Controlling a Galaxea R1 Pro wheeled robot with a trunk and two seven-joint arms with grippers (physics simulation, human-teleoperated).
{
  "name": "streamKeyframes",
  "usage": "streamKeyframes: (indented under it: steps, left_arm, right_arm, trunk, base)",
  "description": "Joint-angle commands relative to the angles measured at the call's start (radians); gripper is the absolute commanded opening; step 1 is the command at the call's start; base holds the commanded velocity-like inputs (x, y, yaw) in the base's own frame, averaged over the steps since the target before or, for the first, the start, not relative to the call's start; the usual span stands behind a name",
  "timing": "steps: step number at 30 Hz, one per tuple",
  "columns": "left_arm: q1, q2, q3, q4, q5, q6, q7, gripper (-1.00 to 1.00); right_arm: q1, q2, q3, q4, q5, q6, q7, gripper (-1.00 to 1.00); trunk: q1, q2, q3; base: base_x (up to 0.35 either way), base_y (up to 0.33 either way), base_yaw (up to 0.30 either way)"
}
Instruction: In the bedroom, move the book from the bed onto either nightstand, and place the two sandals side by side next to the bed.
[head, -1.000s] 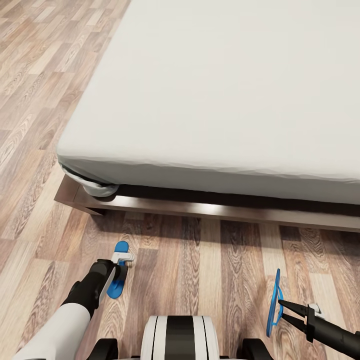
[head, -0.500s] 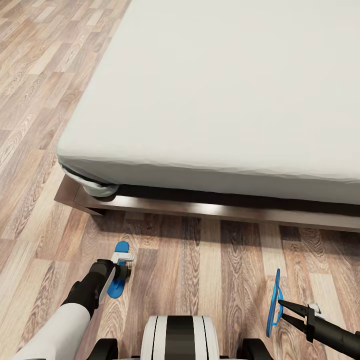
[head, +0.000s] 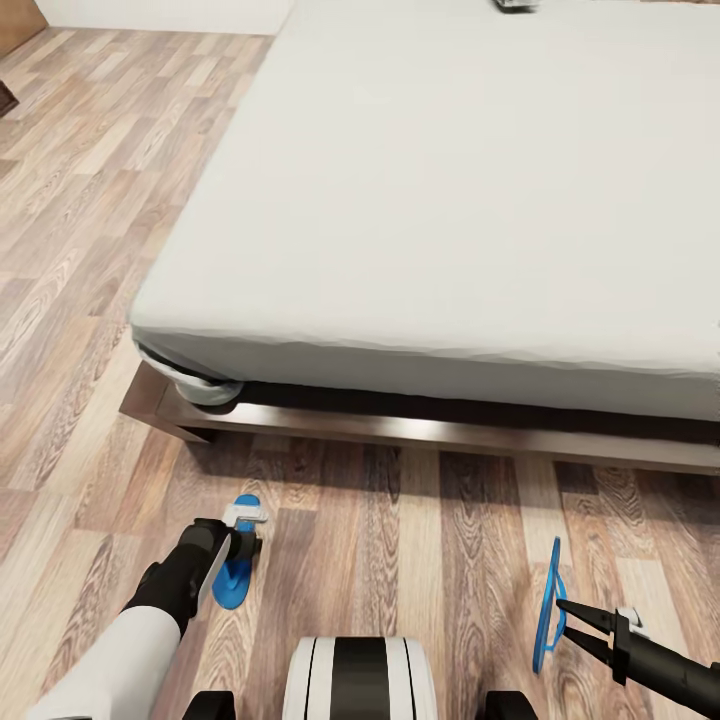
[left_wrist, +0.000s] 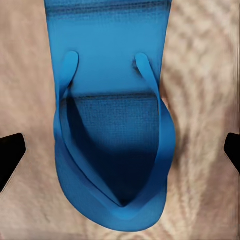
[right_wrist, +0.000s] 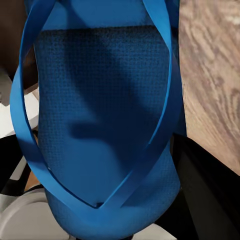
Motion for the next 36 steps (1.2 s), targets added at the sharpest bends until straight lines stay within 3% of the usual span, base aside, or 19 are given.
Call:
streamKeyframes:
  steps: [1,8,10,12,15,19,20,24,25,27,29,30,31,33,36]
  left_arm:
    - [0.0,0.0,0.002,-0.001,-0.006,0.004,-0.003,1.0]
    - [0.0,0.0,0.003,-0.001,-0.002,0.006,-0.009,1.0]
    - [0.0,0.003,0.006,-0.001,0.0,0.007,-0.041,1.0]
    - [-0.001,0.021,0.008,-0.003,0.001,0.007,-0.12,1.0]
    - [0.0,0.066,0.01,-0.01,-0.002,0.009,-0.318,1.0]
    - [0.0,0.145,0.014,-0.014,0.0,0.014,-0.475,1.0]
    - [0.0,0.168,0.021,-0.014,0.001,0.018,-0.546,1.0]
    - [-0.001,0.202,0.035,-0.015,0.002,0.021,-0.741,1.0]
    - [-0.001,0.204,0.037,-0.015,0.002,0.021,-0.783,1.0]
    - [0.0,0.206,0.038,-0.014,0.002,0.02,-0.845,1.0]
    - [0.0,0.191,0.049,-0.014,0.02,0.017,-0.87,1.0]
    - [0.0,0.18,0.06,-0.013,0.048,0.017,-0.874,1.0]
    - [0.0,0.174,0.065,-0.012,0.073,0.016,-0.875,1.0]
    - [0.0,0.166,0.072,-0.008,0.156,0.014,-0.876,1.0]
    - [0.0,0.164,0.073,-0.005,0.187,0.012,-0.875,1.0]
  right_arm:
    - [0.0,0.0,0.004,0.0,-0.006,0.011,0.002,-1.0]
    - [0.0,0.001,0.005,0.0,-0.004,0.011,0.002,-1.0]
    - [0.0,0.001,0.004,0.0,-0.002,0.011,0.001,-1.0]
    - [0.0,0.001,0.004,0.0,0.0,0.01,-0.002,-1.0]
    - [0.0,0.001,0.004,0.0,0.001,0.01,-0.005,-1.0]
    - [0.0,0.001,0.004,0.0,0.002,0.009,-0.007,-1.0]
    - [0.0,0.001,0.004,0.0,0.002,0.009,-0.008,-1.0]
    - [0.0,0.001,0.003,0.0,0.003,0.007,-0.04,-1.0]
    - [0.0,0.001,0.003,-0.001,0.004,0.007,-0.079,-1.0]
    - [0.0,0.002,0.003,-0.029,0.006,0.007,-0.288,-1.0]
    - [-0.001,0.018,0.005,-0.13,0.009,0.006,-0.726,-1.0]
    - [-0.001,0.022,0.004,-0.162,0.009,0.0,-0.832,-1.0]
    - [-0.001,0.023,0.004,-0.179,0.009,-0.013,-0.874,-1.0]
    - [-0.001,0.025,0.005,-0.203,0.009,-0.108,-0.932,-1.0]
    - [-0.001,0.025,0.005,-0.209,0.012,-0.206,-0.947,-1.0]
  trunk:
    - [-0.001,0.0,0.003]
    - [-0.004,0.002,0.031]
    - [-0.005,0.002,0.038]
    - [-0.005,0.003,0.046]
    - [-0.007,0.003,0.058]
    - [-0.009,0.004,0.073]
    - [-0.009,0.004,0.077]
    - [-0.01,0.005,0.081]
    - [-0.01,0.005,0.081]
    - [-0.01,0.005,0.081]
    - [-0.01,0.005,0.081]
    - [-0.01,0.005,0.081]
    - [-0.01,0.005,0.081]
    - [-0.01,0.005,0.081]
    - [-0.01,0.005,0.081]
  base:
    - [0.0,0.0,0.0]
    - [0.0,0.0,0.0]
    - [0.0,0.0,0.0]
    - [0.0,0.0,0.0]
    - [0.0,0.0,0.0]
    - [0.0,0.0,0.0]
    - [0.0,0.0,0.0]
    - [0.0,0.0,0.0]
    - [0.0,0.0,0.0]
    - [0.0,0.0,0.0]
    - [0.0,0.0,0.0]
    - [0.0,0.0,0.0]
    - [0.0,0.0,0.0]
    - [0.0,0.0,0.0]
    - [0.0,0.0,0.0]
